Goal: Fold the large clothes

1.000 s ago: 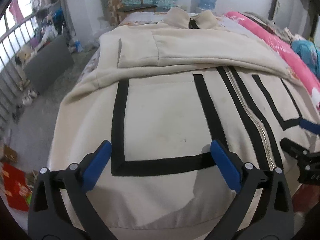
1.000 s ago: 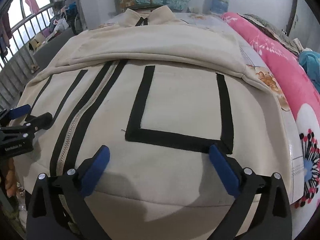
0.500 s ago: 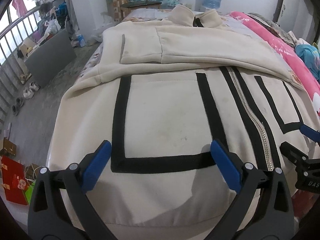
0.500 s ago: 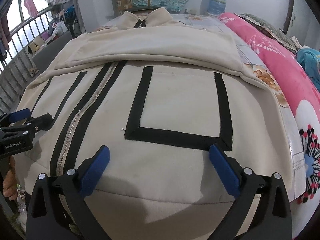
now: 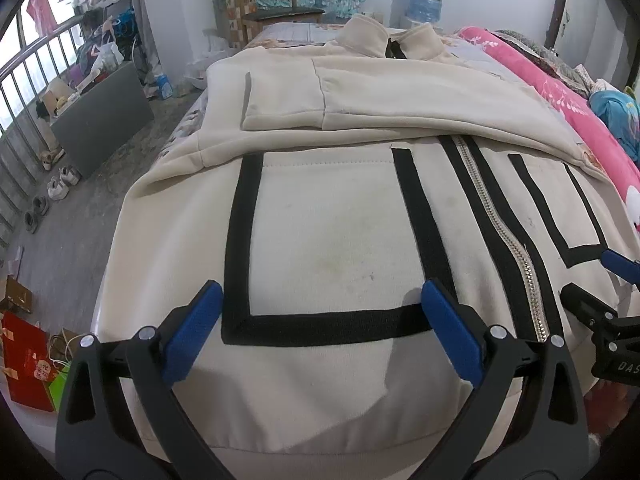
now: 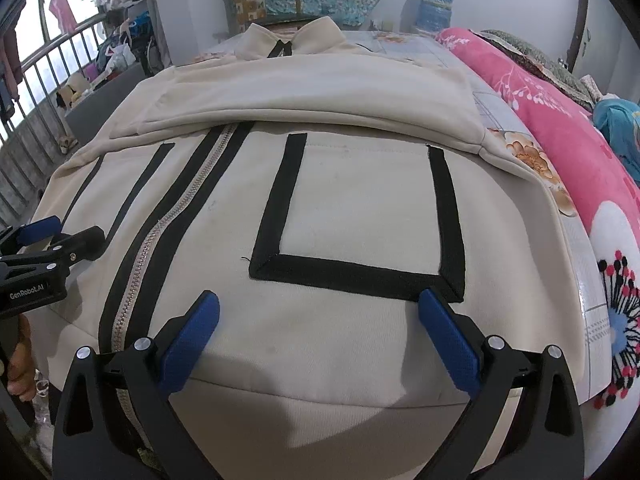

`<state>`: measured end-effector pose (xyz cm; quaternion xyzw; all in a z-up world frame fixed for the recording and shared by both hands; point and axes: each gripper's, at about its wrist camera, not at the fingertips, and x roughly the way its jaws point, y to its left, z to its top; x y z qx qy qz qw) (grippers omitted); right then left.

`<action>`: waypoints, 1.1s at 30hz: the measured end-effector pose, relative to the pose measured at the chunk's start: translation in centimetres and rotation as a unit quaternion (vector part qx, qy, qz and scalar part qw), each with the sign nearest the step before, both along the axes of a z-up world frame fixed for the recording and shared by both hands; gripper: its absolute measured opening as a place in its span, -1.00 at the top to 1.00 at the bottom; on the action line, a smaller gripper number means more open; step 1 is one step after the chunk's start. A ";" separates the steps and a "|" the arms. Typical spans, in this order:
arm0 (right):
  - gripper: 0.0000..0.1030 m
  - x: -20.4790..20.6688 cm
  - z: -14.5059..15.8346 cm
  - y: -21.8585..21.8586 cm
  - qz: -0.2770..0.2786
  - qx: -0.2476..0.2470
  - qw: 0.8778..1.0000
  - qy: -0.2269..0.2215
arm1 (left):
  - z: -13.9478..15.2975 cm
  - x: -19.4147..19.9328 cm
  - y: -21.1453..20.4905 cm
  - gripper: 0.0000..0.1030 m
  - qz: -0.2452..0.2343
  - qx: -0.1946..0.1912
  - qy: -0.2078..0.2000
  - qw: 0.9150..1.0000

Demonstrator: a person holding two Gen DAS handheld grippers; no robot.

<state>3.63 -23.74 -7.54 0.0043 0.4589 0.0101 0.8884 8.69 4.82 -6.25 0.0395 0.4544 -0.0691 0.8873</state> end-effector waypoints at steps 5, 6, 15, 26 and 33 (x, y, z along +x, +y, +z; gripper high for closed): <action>-0.88 0.0 0.0 0.0 0.000 0.000 1.000 0.000 | 0.0 -0.1 0.0 -0.87 0.000 0.000 -0.001 1.000; -0.88 0.0 0.0 0.0 0.000 0.000 1.000 0.000 | 0.0 0.0 0.0 -0.87 0.000 0.000 -0.001 1.000; -0.88 -0.1 0.0 0.0 0.000 0.000 1.000 -0.002 | 0.0 -0.1 0.1 -0.87 0.001 -0.001 -0.002 1.000; -0.88 -0.2 -0.1 0.0 0.001 -0.001 1.000 -0.008 | 0.2 0.1 0.0 -0.87 0.011 0.000 -0.005 1.000; -0.88 -0.3 0.0 -0.1 0.001 -0.001 1.000 -0.011 | 1.5 -1.3 0.3 -0.86 0.009 0.010 -0.038 0.999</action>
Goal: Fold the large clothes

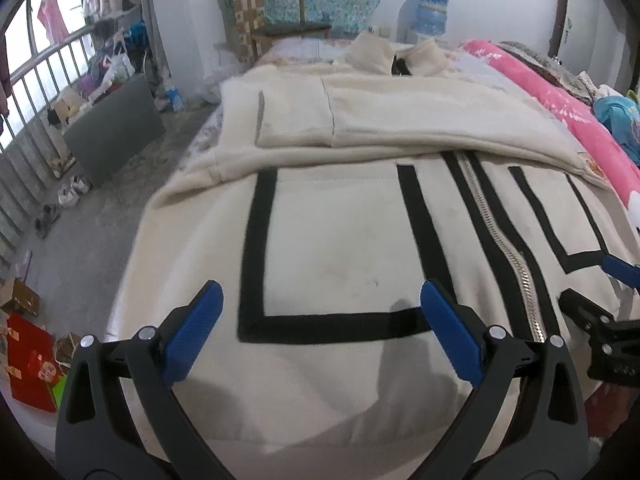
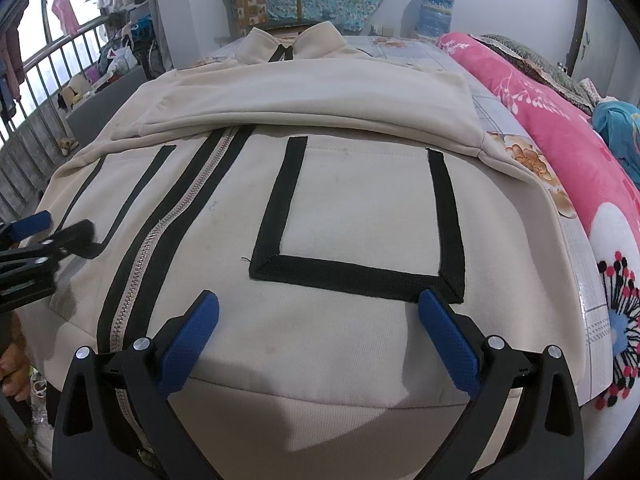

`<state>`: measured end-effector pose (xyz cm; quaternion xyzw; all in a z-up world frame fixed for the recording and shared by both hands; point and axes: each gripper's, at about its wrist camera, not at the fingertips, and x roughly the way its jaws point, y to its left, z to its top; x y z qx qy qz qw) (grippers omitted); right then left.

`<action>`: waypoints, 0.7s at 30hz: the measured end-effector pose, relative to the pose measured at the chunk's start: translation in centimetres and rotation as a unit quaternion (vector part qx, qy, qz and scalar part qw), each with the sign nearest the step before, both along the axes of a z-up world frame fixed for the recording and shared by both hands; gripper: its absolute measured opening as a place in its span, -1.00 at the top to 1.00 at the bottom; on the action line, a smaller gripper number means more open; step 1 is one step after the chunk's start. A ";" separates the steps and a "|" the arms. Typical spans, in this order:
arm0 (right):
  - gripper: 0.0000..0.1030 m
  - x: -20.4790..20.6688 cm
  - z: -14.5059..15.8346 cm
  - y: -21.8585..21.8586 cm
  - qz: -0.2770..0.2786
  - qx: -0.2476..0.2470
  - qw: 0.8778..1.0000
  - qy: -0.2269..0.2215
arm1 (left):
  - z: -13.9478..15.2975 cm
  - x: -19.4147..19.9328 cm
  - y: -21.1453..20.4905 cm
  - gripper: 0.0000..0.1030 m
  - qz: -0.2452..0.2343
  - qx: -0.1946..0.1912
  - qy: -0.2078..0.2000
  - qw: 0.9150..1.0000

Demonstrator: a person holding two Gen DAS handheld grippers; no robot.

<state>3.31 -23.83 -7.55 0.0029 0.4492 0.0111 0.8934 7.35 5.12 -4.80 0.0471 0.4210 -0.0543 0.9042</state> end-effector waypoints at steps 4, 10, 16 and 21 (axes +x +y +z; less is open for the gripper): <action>-0.88 0.0 0.0 0.0 0.001 0.000 1.000 0.000 | 1.3 -1.5 1.0 -0.84 0.008 0.015 -0.023 1.000; -0.88 0.0 0.0 0.0 0.000 0.000 1.000 0.000 | 2.6 -4.3 3.9 -0.75 0.028 0.034 -0.036 0.998; -0.88 0.0 0.0 0.0 0.000 0.000 1.000 -0.001 | 2.6 -7.2 7.0 -0.51 0.033 0.024 -0.014 0.999; -0.88 0.0 0.1 0.0 0.002 0.000 1.000 0.000 | 1.3 -9.4 9.2 -0.35 0.042 -0.023 0.022 0.999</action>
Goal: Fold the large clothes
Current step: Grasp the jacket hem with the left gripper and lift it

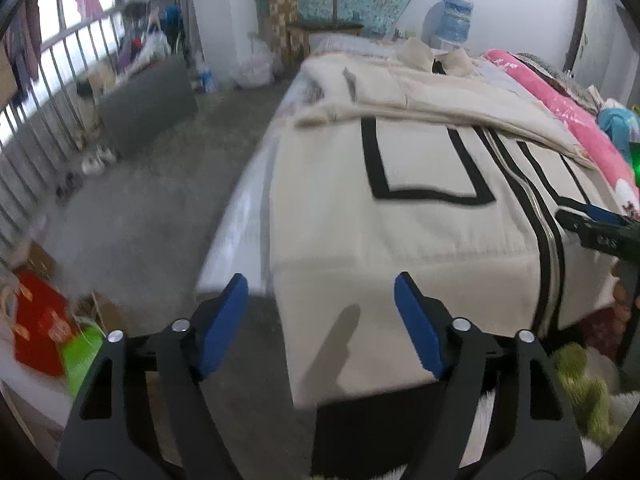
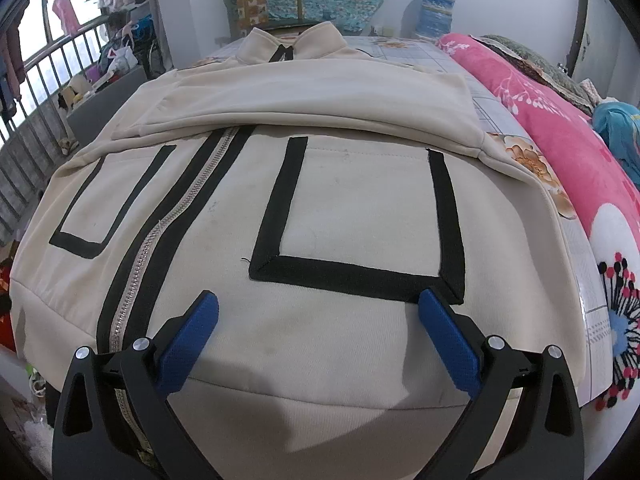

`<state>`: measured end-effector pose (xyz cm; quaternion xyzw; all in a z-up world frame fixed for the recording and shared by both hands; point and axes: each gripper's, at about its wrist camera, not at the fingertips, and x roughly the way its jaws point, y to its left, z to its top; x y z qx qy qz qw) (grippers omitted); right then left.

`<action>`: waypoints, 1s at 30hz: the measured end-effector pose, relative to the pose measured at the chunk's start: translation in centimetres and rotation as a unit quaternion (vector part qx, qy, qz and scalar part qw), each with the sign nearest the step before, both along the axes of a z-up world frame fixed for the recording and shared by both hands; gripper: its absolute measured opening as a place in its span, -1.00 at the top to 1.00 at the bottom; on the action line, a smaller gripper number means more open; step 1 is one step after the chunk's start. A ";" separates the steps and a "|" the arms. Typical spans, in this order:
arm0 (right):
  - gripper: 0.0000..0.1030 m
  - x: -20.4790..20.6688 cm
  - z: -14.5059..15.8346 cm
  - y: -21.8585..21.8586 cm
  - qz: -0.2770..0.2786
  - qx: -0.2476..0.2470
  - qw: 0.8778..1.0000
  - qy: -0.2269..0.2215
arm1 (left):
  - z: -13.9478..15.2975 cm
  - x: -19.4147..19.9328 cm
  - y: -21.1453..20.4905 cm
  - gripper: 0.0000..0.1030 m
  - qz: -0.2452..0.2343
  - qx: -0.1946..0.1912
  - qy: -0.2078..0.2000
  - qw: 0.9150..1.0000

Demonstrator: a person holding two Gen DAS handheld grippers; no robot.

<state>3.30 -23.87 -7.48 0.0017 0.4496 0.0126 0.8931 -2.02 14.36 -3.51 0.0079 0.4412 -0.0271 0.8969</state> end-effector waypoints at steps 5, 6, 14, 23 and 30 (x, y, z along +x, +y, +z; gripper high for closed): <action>-0.88 0.1 0.1 -0.1 0.004 -0.001 1.000 0.002 | -1.6 -1.8 1.7 -0.32 0.001 -0.049 0.034 0.998; -0.88 0.2 0.1 -0.1 0.005 -0.001 1.000 0.003 | -1.9 -2.0 1.9 -0.32 0.002 -0.055 0.038 0.998; -0.88 0.3 0.1 -0.2 0.004 -0.001 1.000 0.005 | -5.0 -0.9 3.8 -0.32 0.008 -0.113 0.076 0.991; -0.88 0.2 0.0 -0.2 0.003 -0.002 1.000 0.004 | -6.9 0.4 5.6 -0.32 0.007 -0.226 0.084 0.970; -0.88 0.2 0.0 -0.2 0.004 -0.002 1.000 0.004 | -6.6 0.5 4.6 0.17 0.006 -0.237 0.089 0.967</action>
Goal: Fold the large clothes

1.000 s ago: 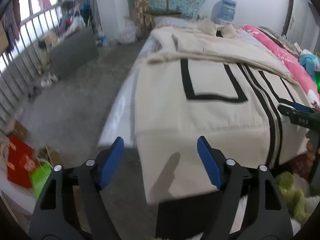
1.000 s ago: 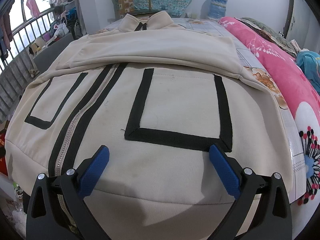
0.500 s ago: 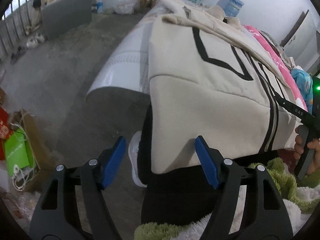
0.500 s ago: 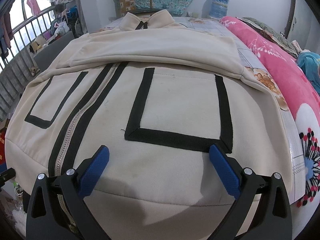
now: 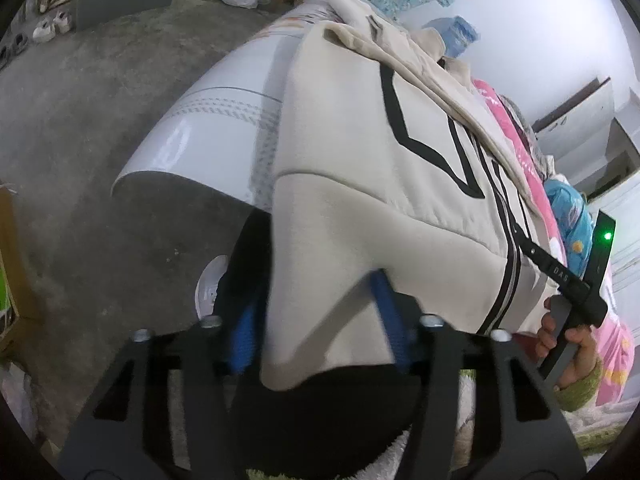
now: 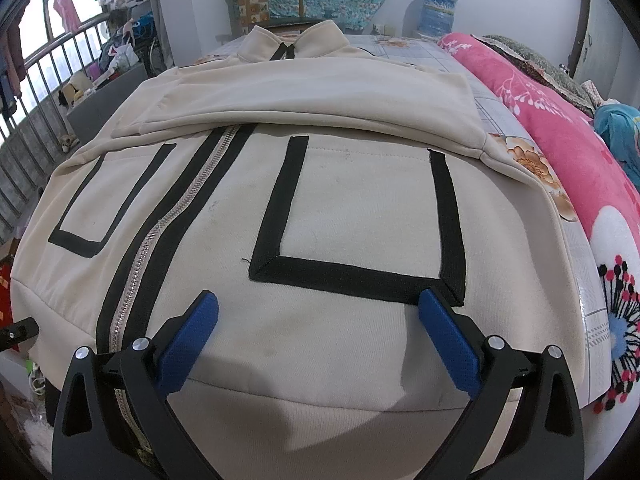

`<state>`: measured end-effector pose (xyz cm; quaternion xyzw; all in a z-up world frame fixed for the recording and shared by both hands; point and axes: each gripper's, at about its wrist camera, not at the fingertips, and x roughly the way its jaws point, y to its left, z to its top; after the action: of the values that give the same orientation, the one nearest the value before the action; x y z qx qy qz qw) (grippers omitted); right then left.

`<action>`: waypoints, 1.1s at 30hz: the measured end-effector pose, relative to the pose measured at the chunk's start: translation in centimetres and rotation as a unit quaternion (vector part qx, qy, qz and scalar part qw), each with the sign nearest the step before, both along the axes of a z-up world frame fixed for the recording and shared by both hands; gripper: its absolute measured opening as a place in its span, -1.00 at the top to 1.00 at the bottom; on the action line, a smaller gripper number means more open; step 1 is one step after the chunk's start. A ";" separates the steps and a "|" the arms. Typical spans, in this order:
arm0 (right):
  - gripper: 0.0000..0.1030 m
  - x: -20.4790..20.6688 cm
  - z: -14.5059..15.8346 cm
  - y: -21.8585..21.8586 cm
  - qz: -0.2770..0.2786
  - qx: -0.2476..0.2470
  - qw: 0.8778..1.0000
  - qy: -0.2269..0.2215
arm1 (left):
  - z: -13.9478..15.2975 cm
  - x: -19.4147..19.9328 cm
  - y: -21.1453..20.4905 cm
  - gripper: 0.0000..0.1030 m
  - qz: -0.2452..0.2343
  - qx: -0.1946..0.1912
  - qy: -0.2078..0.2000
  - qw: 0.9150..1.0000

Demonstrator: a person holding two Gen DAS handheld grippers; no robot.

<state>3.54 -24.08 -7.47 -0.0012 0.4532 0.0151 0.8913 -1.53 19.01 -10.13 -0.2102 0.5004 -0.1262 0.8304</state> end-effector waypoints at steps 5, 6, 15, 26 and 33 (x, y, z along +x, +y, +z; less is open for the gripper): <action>-0.88 0.0 0.0 0.0 0.000 0.000 1.000 0.001 | 1.9 -0.4 -2.4 0.53 -0.021 0.101 -0.014 0.995; -0.88 0.0 0.0 0.0 0.000 -0.001 1.000 0.002 | 2.2 -0.5 -3.1 0.61 -0.027 0.130 -0.017 0.991; -0.88 0.4 0.8 -0.8 0.050 0.013 0.998 0.044 | 3.2 -0.6 -7.1 0.72 -0.045 0.289 -0.023 0.956; -0.87 -6.9 4.1 -5.6 0.057 0.037 0.995 0.078 | 3.0 -0.2 -7.2 0.72 -0.046 0.304 -0.022 0.951; -0.65 -9.7 2.0 -10.4 -0.024 0.084 0.988 0.125 | 2.9 -0.1 -7.2 0.72 -0.052 0.303 -0.020 0.951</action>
<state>-6.12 -34.50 -5.44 0.0864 0.5579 0.0313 0.8248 -1.64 11.78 -7.24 0.0805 0.5087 -0.0159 0.8570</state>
